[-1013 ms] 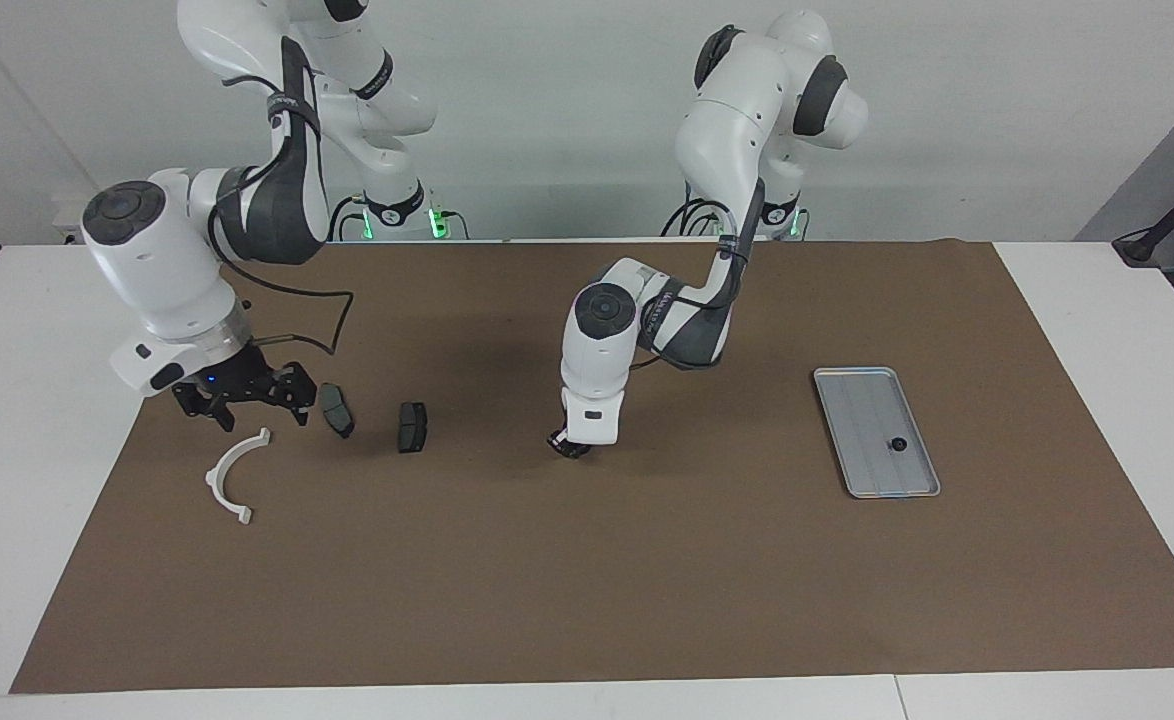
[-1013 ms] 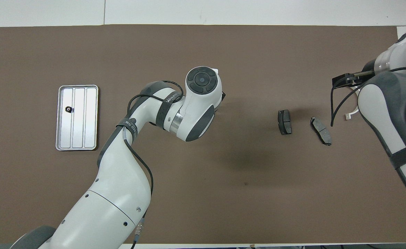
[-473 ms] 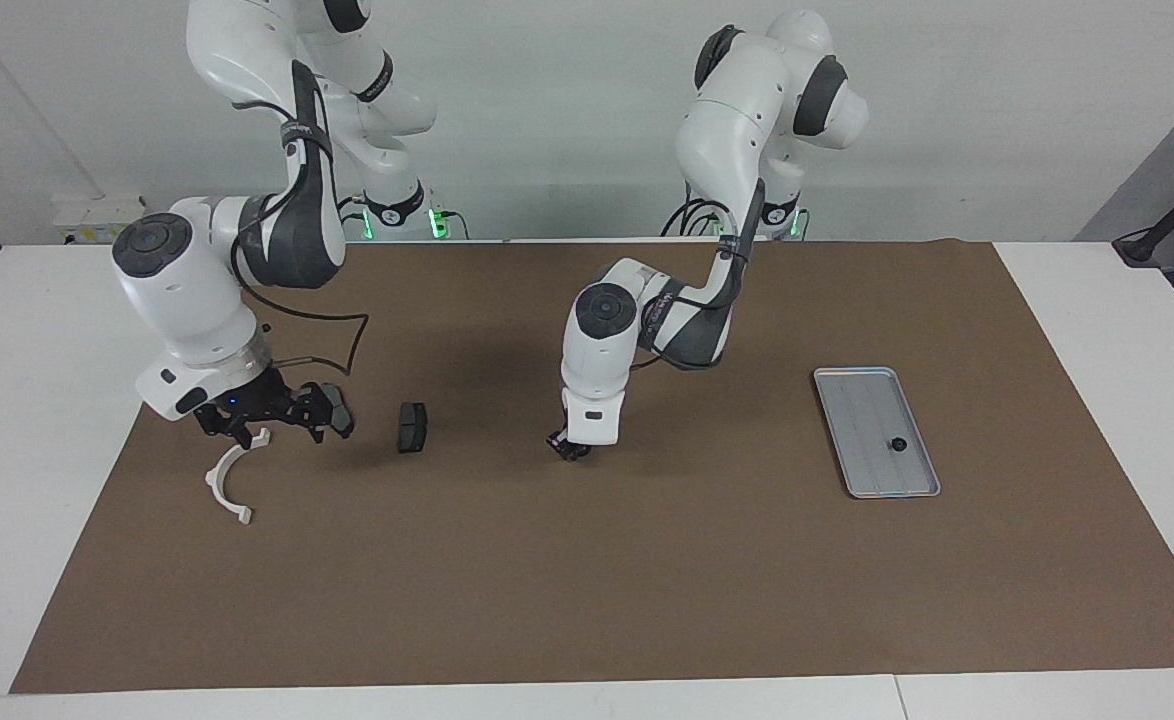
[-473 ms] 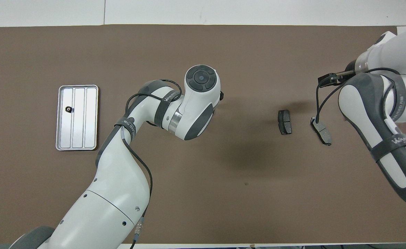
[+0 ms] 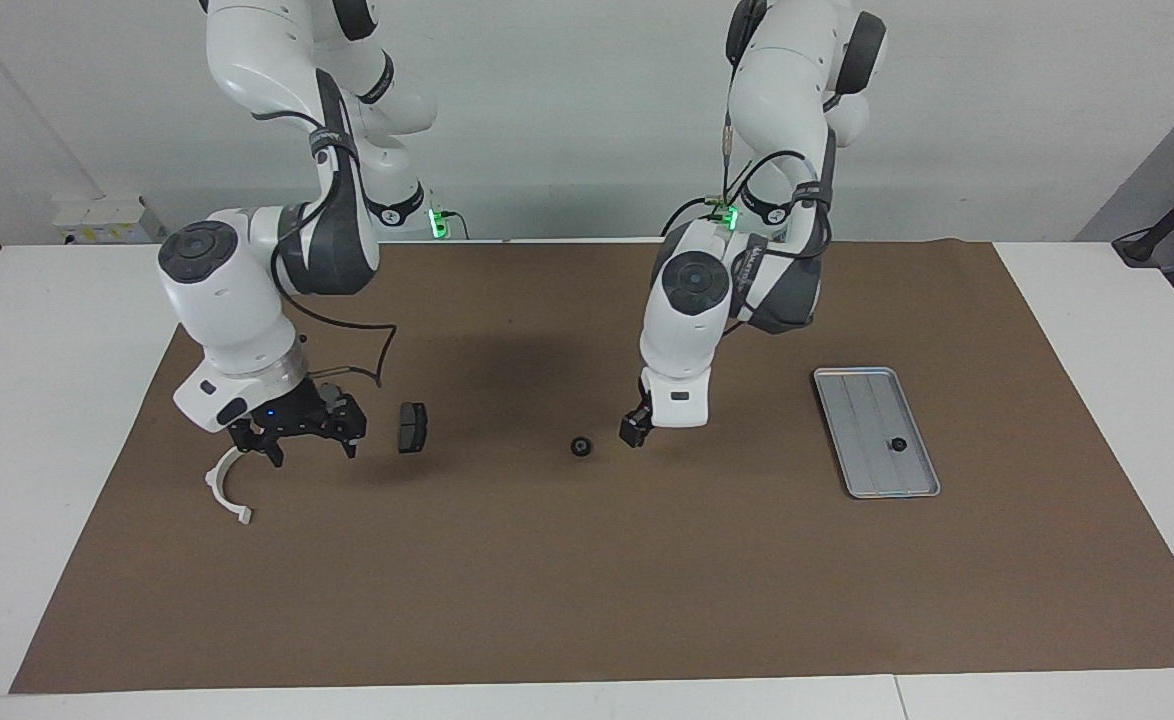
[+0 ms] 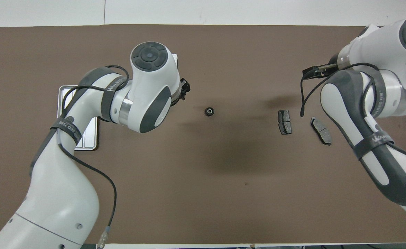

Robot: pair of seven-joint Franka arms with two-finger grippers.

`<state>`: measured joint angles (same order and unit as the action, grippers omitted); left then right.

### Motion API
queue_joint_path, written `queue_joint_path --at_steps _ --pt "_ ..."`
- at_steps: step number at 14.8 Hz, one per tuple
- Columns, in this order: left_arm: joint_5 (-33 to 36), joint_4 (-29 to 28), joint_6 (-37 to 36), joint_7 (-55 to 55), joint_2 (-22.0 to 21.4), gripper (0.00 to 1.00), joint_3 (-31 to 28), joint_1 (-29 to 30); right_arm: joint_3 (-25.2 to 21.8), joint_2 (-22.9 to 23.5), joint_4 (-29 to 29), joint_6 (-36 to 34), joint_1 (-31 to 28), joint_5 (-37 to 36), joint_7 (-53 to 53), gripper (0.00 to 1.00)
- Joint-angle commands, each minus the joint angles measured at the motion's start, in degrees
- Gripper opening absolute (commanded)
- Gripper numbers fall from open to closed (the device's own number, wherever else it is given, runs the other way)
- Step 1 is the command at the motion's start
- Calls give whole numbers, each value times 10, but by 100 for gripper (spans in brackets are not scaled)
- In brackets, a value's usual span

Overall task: Place bearing gear from tray to pile
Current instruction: 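Reach the right gripper to the bearing while the left gripper returns to the tray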

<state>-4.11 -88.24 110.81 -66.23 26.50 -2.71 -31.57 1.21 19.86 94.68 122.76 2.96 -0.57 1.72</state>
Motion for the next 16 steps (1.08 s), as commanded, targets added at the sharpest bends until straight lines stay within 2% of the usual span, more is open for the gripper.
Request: queue_joint_path --at_steps 1,3,5,9,12,15,16 --pt "-5 -144 12 118 -107 85 3 63 1 70 -97 -48 49 -10 -60 95" --pt "-5 -160 11 227 -117 84 3 118 1 105 -152 -82 72 -30 -108 95" --pt "-5 -162 5 364 -117 81 3 171 2 118 -182 -109 110 -45 -151 95" --pt "-5 -167 23 520 -117 76 1 251 3 132 -179 -102 178 -44 -239 95" --pt "-1 -187 81 586 -116 71 0 275 3 148 -176 -68 216 -46 -287 95" --pt "29 -189 124 605 -101 55 1 288 4 152 -144 -33 243 -45 -316 95" --pt "34 -189 128 616 -97 54 0 289 4 152 -137 -31 246 -45 -319 95"
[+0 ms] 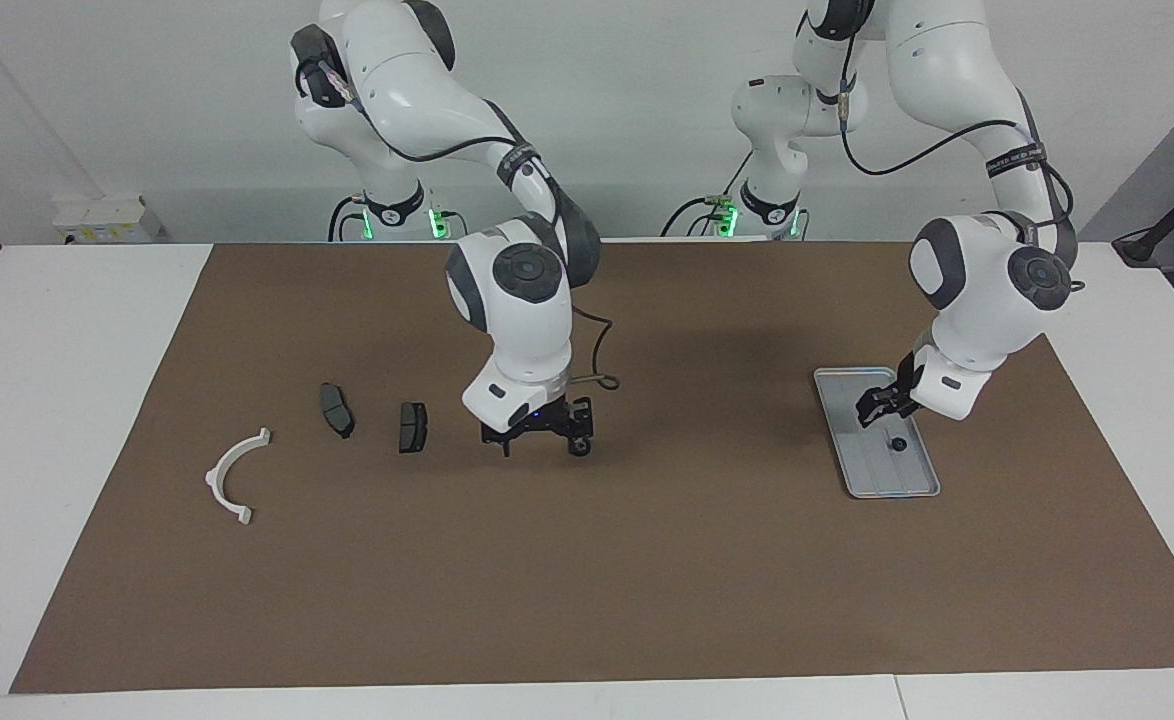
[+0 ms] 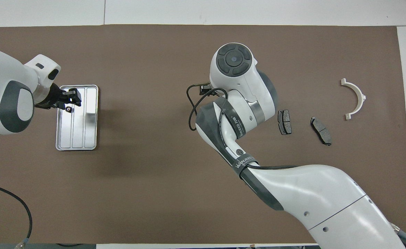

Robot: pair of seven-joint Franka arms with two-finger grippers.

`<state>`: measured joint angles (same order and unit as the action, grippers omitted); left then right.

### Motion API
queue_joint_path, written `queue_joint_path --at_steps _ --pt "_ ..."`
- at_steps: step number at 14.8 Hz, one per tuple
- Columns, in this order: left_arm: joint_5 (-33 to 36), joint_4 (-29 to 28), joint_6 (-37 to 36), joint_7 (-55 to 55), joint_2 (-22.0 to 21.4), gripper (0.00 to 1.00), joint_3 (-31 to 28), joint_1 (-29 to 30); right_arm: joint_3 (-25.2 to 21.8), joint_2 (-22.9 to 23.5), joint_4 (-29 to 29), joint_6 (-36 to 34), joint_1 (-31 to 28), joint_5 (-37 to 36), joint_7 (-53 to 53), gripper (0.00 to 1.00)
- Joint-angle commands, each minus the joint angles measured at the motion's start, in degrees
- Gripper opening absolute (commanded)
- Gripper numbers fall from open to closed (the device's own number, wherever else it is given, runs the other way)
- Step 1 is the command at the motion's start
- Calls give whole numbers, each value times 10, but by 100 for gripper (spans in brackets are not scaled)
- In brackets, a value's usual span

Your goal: Place bearing gear from tray to pile

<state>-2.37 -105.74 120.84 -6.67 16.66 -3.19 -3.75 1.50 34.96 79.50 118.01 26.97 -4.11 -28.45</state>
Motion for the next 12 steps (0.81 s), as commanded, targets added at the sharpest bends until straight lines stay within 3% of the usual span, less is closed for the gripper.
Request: queue_joint_path --at_steps 1,5,12 --pt "24 -14 29 40 3 52 5 24 2 1 21 19 7 -9 -18 95" --pt "25 -40 82 71 6 51 6 61 2 1 56 64 18 -1 -29 95" --pt "25 -57 106 32 17 43 6 59 2 11 70 91 26 7 -51 95"
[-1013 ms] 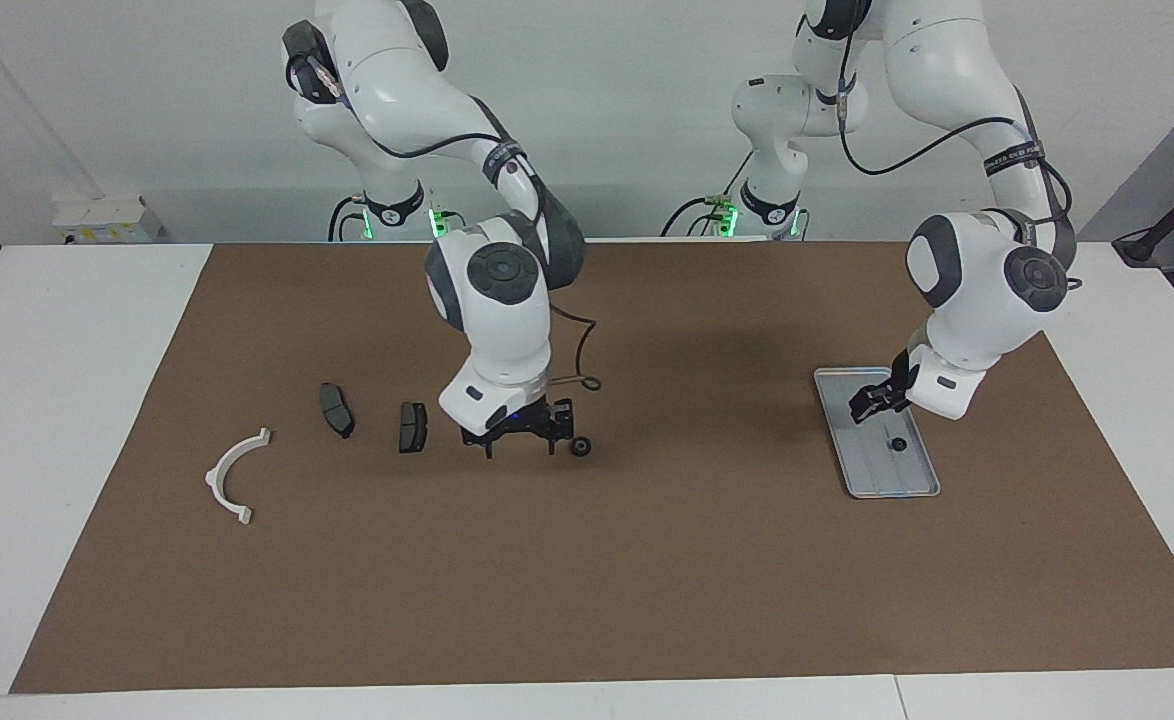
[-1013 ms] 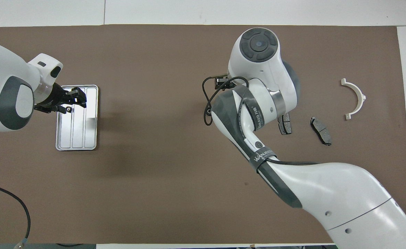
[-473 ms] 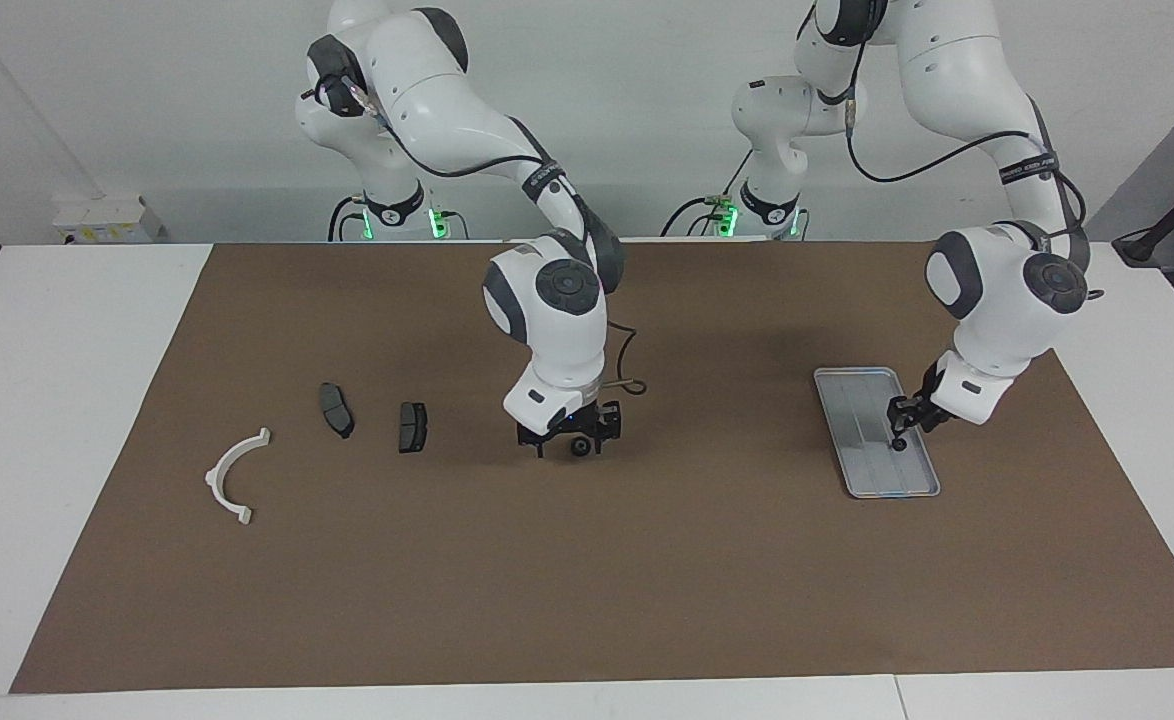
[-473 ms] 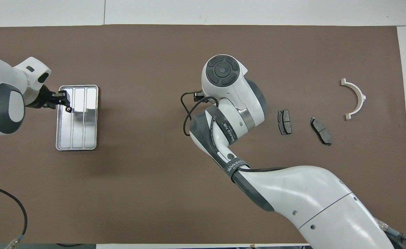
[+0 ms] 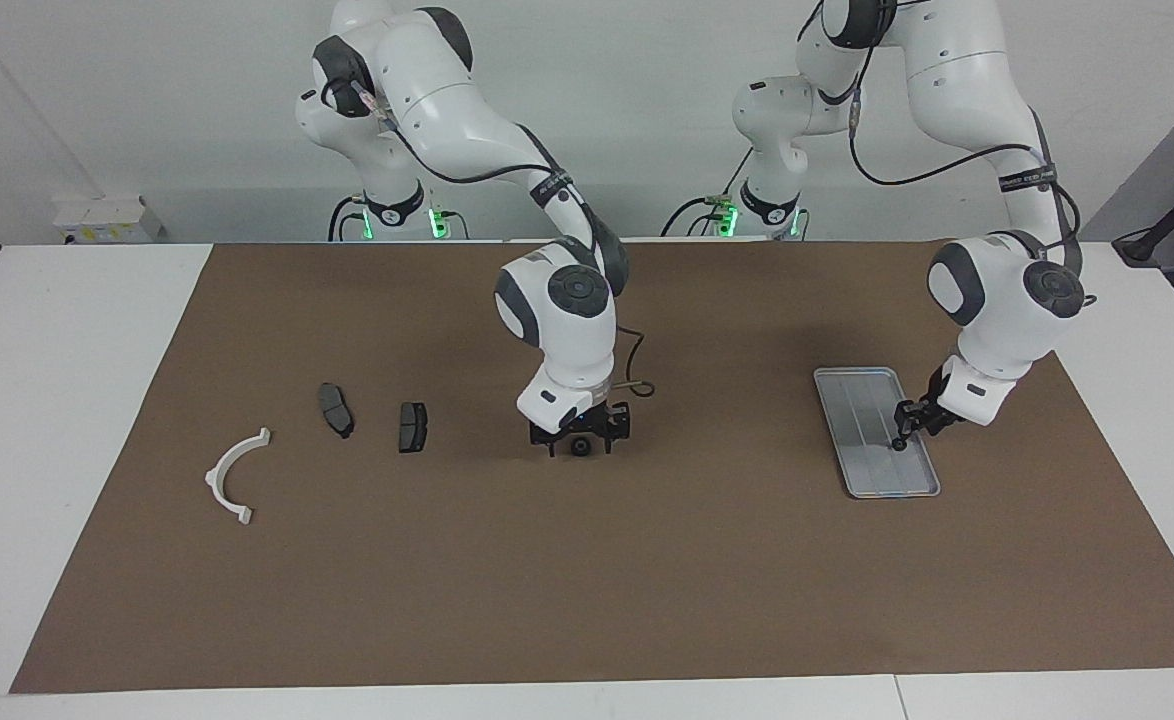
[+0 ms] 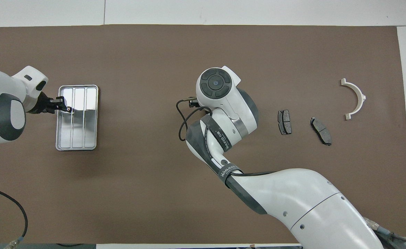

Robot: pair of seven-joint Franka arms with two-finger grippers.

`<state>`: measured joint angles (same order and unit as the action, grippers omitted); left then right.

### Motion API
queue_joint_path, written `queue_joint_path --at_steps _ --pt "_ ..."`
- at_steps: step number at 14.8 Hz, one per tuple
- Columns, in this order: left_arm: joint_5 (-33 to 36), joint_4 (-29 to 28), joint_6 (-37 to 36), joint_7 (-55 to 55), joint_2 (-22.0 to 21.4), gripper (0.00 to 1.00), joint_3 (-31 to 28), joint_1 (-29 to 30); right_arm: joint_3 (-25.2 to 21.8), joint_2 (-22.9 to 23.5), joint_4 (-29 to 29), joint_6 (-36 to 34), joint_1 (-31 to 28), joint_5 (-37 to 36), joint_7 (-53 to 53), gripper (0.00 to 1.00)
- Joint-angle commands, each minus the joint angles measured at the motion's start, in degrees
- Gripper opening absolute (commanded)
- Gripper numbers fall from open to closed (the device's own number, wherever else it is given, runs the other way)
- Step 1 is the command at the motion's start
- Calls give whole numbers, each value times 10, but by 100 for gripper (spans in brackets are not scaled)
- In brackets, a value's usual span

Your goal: Place bearing gear from tray to pile

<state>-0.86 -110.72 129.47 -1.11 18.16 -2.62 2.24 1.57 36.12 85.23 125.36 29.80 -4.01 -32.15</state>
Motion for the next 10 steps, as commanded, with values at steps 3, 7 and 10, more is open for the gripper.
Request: queue_joint_path --at_steps 3,7,10 --pt "10 -10 30 -24 4 43 0 -4 1 -2 29 27 -4 11 -14 95" --pt "9 -10 35 -30 7 46 0 -7 2 -5 47 41 -4 37 -14 95" --pt "10 -10 39 -40 10 47 1 -7 2 -5 48 41 -3 51 -15 91"
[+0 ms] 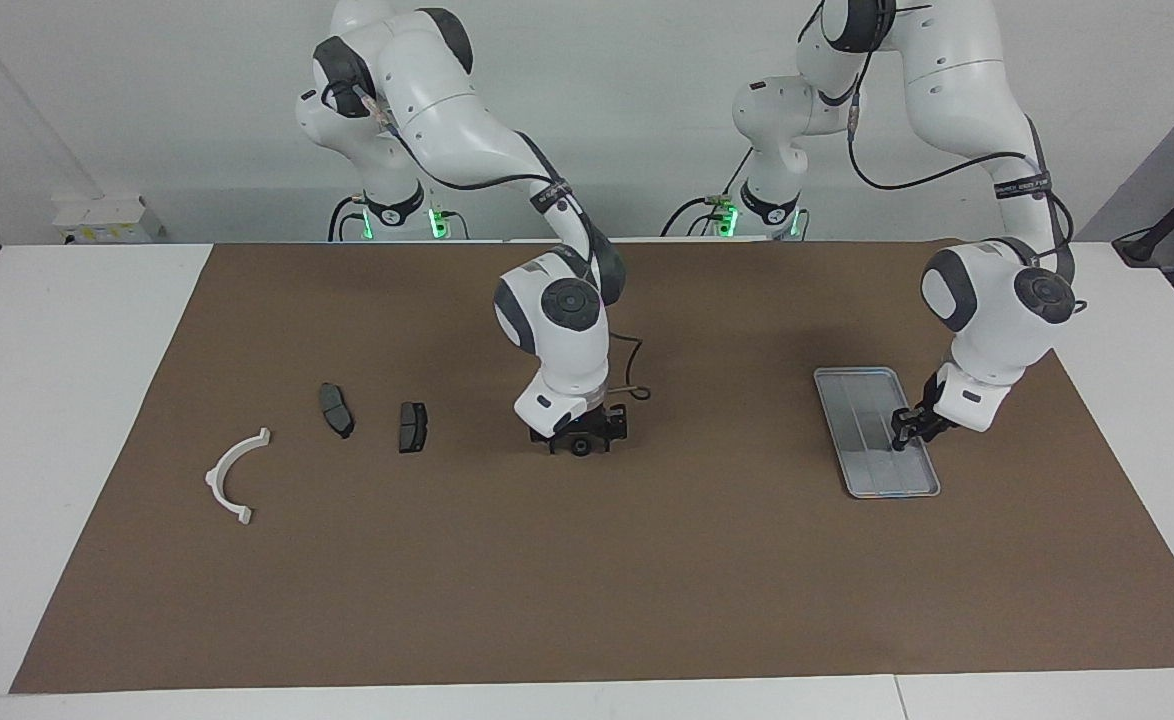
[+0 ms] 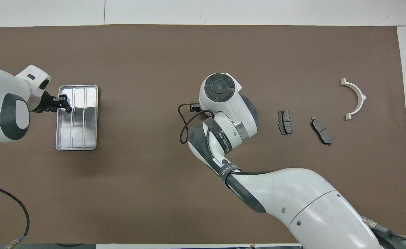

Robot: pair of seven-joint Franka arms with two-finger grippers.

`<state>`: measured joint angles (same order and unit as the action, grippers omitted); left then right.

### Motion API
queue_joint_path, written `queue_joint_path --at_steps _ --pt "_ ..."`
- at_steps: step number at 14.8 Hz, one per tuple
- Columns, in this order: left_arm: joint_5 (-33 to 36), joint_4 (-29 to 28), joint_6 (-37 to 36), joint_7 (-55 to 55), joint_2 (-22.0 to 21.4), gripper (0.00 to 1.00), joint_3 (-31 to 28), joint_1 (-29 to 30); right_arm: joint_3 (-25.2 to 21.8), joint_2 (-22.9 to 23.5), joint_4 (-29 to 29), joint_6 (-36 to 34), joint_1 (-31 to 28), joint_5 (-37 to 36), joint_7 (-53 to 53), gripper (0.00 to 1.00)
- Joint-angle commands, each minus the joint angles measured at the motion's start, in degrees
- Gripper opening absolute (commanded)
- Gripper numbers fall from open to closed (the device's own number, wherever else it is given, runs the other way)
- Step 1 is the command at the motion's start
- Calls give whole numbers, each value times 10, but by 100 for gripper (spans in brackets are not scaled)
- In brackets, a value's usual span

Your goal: Place bearing gear from tray to pile

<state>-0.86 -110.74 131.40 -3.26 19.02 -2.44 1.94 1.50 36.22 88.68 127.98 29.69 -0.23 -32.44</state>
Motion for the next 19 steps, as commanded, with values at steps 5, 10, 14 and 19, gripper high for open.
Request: queue_joint_path --at_steps 5,10,14,19 --pt "10 -14 29 -31 3 47 -1 -6 3 -8 12 6 0 14 -23 0" --pt "10 -26 47 -41 4 47 -1 -7 0 -12 -32 -55 -8 1 -13 0" --pt "10 -30 54 -42 4 45 -1 -8 0 -33 -74 -109 -84 -5 101 0" --pt "10 -31 52 -55 4 45 -1 -22 0 -55 -66 -129 -241 -4 373 0"
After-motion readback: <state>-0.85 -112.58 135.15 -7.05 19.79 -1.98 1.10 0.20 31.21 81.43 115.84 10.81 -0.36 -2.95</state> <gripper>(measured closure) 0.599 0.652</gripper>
